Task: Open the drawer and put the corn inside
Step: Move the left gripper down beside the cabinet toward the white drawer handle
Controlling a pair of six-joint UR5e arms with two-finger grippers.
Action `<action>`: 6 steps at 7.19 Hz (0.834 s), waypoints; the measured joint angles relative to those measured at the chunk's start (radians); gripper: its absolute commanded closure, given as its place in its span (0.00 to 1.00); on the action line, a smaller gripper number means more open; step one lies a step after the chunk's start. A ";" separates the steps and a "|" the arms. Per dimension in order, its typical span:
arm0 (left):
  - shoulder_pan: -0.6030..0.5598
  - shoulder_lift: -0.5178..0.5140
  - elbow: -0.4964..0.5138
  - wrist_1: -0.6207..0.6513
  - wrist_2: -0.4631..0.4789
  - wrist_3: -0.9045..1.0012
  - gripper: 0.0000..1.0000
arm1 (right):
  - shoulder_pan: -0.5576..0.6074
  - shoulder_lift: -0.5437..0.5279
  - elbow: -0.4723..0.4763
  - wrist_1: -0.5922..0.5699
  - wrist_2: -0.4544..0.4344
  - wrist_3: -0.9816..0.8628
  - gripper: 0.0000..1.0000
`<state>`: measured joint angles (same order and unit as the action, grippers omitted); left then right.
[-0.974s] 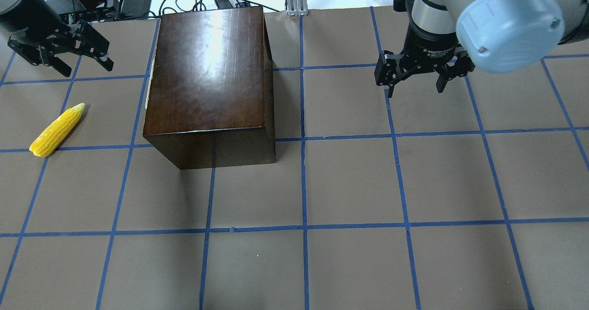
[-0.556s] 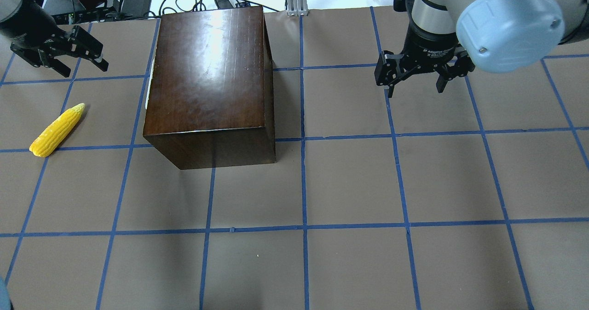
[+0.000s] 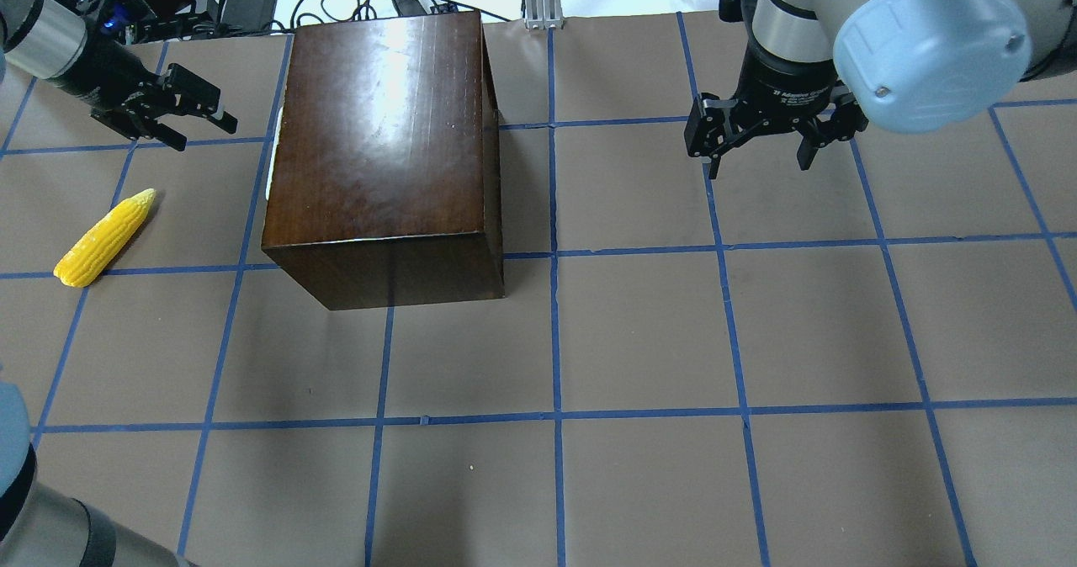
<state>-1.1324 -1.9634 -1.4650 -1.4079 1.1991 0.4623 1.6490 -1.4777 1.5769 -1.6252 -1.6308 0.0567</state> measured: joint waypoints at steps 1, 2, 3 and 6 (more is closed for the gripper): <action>0.000 -0.017 -0.002 0.006 -0.011 0.001 0.00 | 0.000 0.000 0.000 0.000 0.000 0.000 0.00; -0.002 -0.032 -0.003 0.009 -0.017 0.008 0.00 | 0.000 0.000 0.000 0.000 0.000 0.000 0.00; -0.005 -0.044 -0.003 0.010 -0.027 0.018 0.00 | 0.000 0.000 0.000 0.000 0.000 0.000 0.00; -0.015 -0.079 -0.006 0.010 -0.078 0.039 0.00 | 0.000 0.000 0.000 0.001 0.000 0.000 0.00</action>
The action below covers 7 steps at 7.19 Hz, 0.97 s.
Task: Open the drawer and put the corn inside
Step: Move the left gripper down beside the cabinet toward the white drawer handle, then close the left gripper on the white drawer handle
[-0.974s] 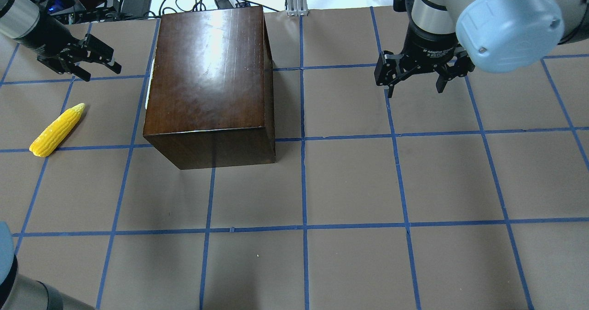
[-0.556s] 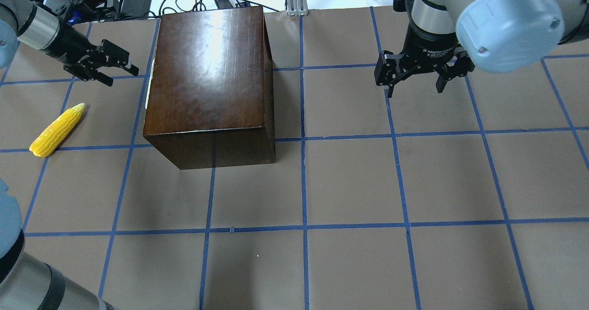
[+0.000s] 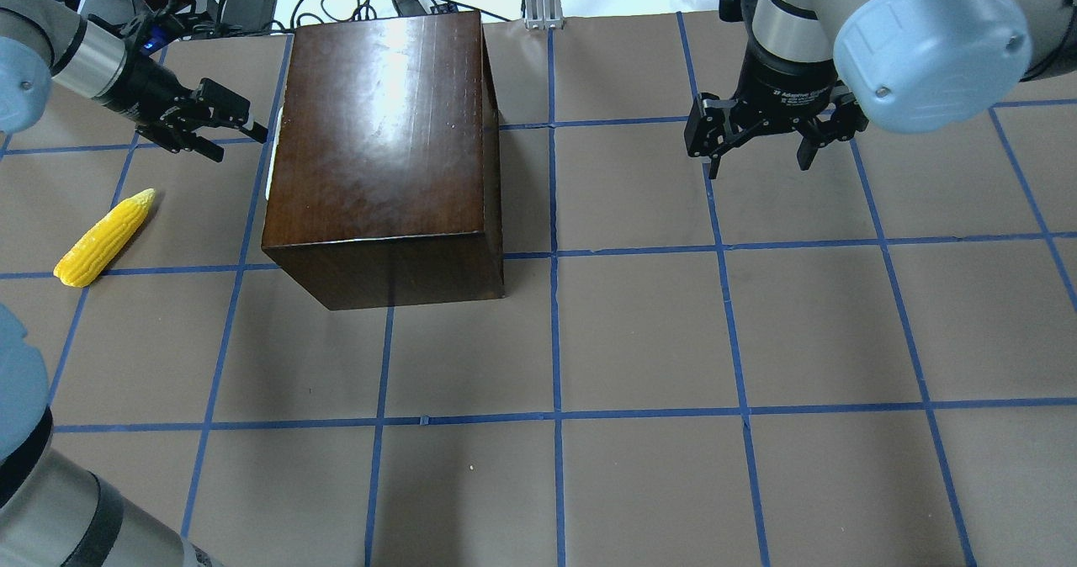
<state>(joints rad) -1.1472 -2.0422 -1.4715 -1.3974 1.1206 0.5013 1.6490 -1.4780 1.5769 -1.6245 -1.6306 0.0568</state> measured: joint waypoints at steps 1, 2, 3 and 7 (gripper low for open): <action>-0.004 -0.008 -0.001 0.000 -0.005 0.005 0.00 | 0.000 0.000 0.000 0.000 0.000 0.000 0.00; -0.006 -0.014 -0.001 0.000 -0.006 0.007 0.00 | 0.000 0.000 0.000 0.000 0.000 0.000 0.00; -0.007 -0.021 -0.002 -0.001 -0.007 0.007 0.00 | 0.000 0.000 0.000 -0.001 0.001 0.000 0.00; -0.008 -0.049 -0.004 -0.012 -0.002 0.005 0.00 | 0.000 0.000 0.000 0.000 0.001 0.000 0.00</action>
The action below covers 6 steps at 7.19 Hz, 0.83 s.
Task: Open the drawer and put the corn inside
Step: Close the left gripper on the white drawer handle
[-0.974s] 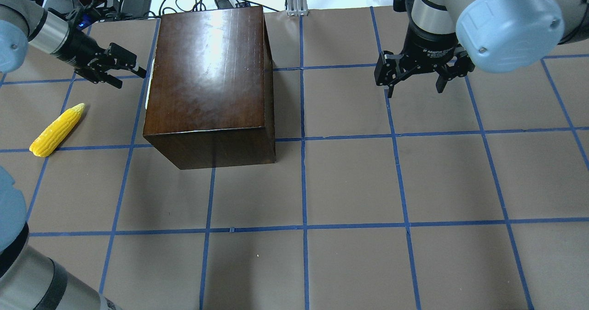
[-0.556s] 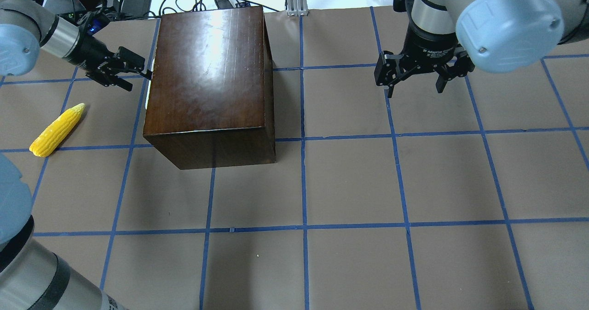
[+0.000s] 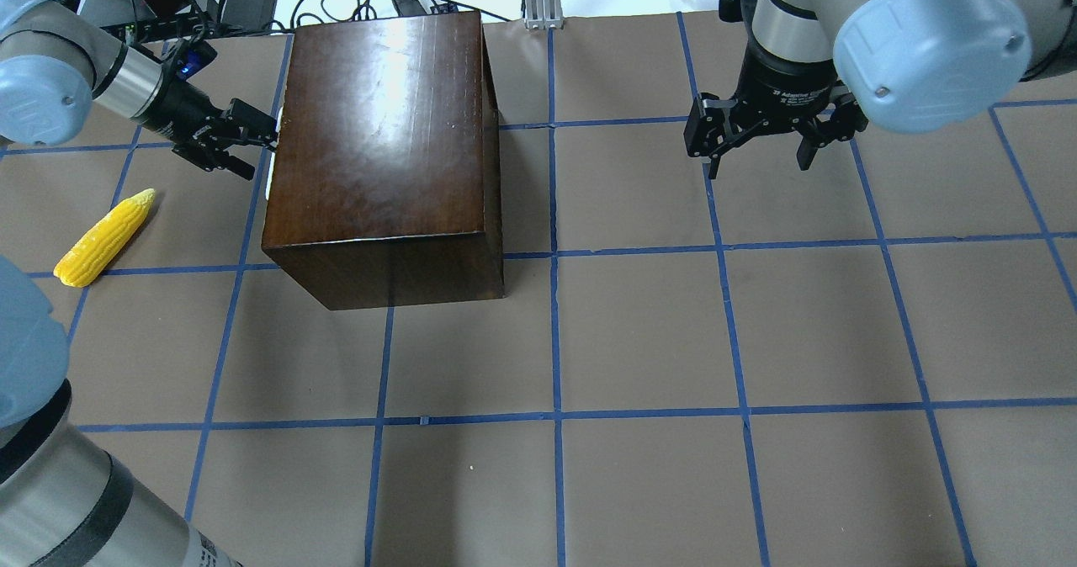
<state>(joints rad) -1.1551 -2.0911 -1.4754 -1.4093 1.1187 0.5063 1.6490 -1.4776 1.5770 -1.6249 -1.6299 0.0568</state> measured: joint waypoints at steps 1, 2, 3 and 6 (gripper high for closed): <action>0.000 -0.004 0.000 -0.002 0.002 0.000 0.00 | 0.000 0.000 0.000 -0.001 0.000 0.000 0.00; 0.000 -0.007 0.001 -0.003 0.005 0.002 0.00 | 0.000 0.000 0.000 -0.001 0.000 0.000 0.00; 0.002 -0.009 0.004 -0.003 0.008 0.003 0.00 | 0.000 0.000 0.000 0.000 0.000 0.000 0.00; 0.012 -0.008 0.013 -0.003 0.013 0.029 0.00 | 0.000 0.000 0.000 0.000 -0.001 0.000 0.00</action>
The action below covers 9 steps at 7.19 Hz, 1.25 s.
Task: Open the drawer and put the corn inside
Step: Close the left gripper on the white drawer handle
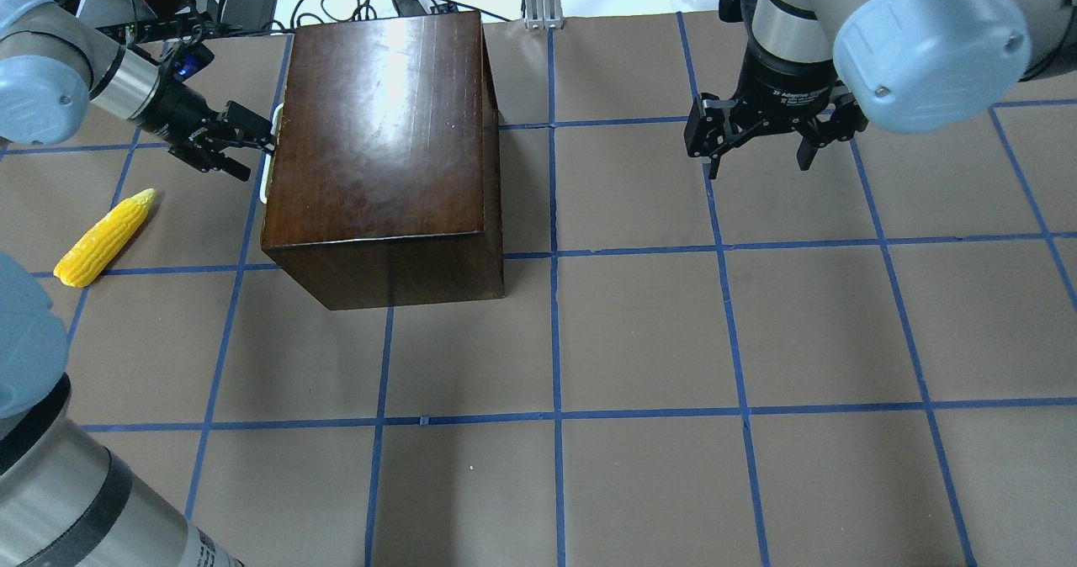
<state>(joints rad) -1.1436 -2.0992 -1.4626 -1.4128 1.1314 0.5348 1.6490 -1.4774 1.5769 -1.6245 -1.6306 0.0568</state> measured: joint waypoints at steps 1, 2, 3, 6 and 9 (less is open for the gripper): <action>0.003 0.000 0.002 0.000 0.005 0.006 0.00 | 0.000 0.000 0.000 0.000 0.000 0.000 0.00; 0.005 0.000 0.004 0.000 0.023 0.017 0.00 | 0.000 0.000 0.000 0.000 0.000 0.000 0.00; 0.006 0.000 0.005 0.000 0.043 0.031 0.00 | 0.000 -0.001 0.000 -0.001 0.000 0.000 0.00; 0.010 0.000 0.008 0.000 0.058 0.046 0.00 | 0.000 0.000 0.000 0.000 0.000 0.000 0.00; 0.011 -0.003 0.041 -0.017 0.076 0.063 0.00 | 0.000 0.000 0.000 0.000 0.000 0.000 0.00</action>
<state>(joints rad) -1.1324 -2.1019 -1.4219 -1.4296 1.2079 0.5978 1.6490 -1.4773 1.5769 -1.6245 -1.6305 0.0568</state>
